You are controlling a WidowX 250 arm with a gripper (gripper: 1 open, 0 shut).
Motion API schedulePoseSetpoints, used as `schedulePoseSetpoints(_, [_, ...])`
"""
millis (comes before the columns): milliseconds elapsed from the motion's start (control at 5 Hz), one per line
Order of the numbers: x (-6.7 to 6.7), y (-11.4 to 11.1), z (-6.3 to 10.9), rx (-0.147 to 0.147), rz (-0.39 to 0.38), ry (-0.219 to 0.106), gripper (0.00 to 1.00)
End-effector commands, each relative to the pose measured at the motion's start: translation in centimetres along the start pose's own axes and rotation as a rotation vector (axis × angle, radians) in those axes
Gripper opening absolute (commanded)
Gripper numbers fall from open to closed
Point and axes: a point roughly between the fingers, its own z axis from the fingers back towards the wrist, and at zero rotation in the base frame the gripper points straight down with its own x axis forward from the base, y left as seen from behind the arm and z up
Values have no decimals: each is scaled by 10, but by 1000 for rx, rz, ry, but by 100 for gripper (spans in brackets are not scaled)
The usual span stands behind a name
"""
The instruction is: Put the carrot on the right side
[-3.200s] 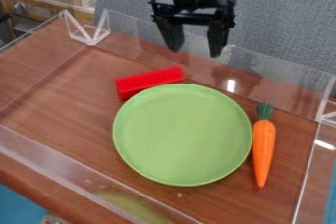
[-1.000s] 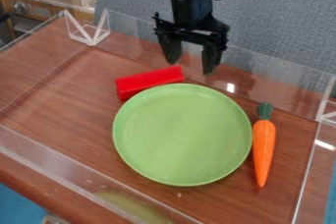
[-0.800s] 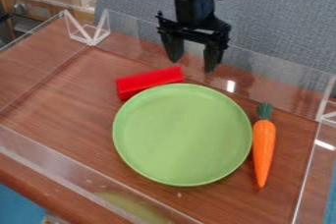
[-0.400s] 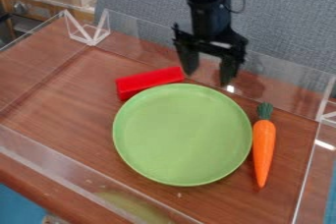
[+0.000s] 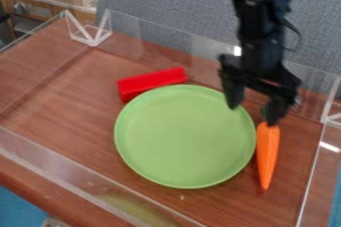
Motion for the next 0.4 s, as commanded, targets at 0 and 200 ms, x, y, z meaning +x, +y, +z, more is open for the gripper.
schedulePoseSetpoints(0, [1,-22,0,-12,-46,-19,100])
schedulePoseSetpoints(200, [-1,-26,-16,-17,-46,16,100])
